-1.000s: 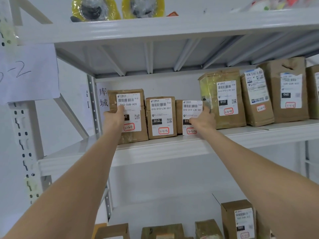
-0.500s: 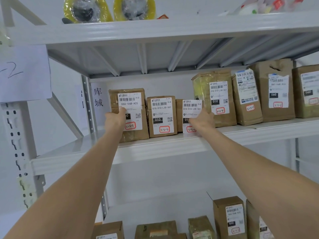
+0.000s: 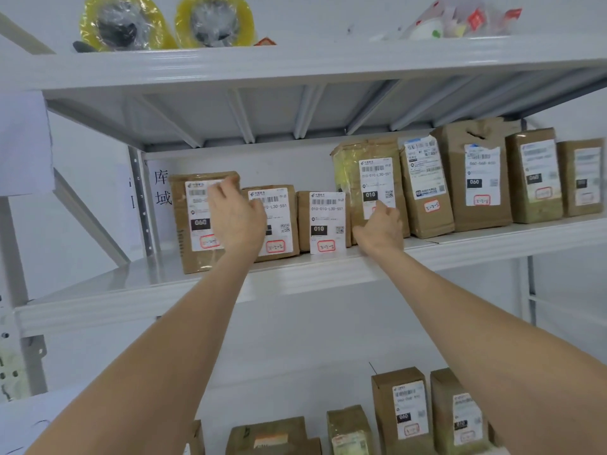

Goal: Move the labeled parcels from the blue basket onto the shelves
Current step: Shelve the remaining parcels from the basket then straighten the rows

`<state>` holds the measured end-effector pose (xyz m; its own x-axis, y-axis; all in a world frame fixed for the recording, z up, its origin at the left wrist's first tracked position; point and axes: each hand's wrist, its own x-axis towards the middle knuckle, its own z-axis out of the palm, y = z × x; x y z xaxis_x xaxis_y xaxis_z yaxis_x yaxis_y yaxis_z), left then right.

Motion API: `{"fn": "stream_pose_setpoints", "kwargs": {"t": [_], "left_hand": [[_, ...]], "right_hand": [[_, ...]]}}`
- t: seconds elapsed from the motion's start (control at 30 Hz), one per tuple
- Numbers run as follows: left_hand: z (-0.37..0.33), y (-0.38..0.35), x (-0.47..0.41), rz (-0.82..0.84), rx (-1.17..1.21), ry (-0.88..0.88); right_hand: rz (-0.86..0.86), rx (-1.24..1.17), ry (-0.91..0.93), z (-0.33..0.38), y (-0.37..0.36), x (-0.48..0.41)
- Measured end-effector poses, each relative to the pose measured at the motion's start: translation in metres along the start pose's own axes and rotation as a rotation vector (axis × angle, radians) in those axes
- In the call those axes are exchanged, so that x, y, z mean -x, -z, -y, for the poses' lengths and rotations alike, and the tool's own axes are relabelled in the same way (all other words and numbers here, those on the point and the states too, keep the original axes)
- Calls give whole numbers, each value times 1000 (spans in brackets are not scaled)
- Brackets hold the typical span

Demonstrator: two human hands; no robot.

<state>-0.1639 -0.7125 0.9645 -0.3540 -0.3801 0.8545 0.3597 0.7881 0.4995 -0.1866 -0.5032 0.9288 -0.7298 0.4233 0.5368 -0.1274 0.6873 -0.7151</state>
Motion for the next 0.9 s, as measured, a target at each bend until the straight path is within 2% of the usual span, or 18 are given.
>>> {"fn": "stream_pose_setpoints", "kwargs": {"t": [0.1,0.2,0.3,0.53,0.8,0.9], "left_hand": [[-55,-38,29,212,85,-57],[-109,-84,63,431,171,-10],[-155,-124,93,517,218,61],[-207,-178,123,481,195,50],[-219,-219,123,304,75,42],[-226,-226,120,244,21,78]], "right_hand": [[-41,-16,7,-29,26,-13],[-62,-18,11,-66,57,-33],[-93,4,22,-110,90,-58],[-105,44,-37,-183,135,-109],[-103,25,-40,-205,145,-150],[-40,-44,-56,-212,149,-168]]}}
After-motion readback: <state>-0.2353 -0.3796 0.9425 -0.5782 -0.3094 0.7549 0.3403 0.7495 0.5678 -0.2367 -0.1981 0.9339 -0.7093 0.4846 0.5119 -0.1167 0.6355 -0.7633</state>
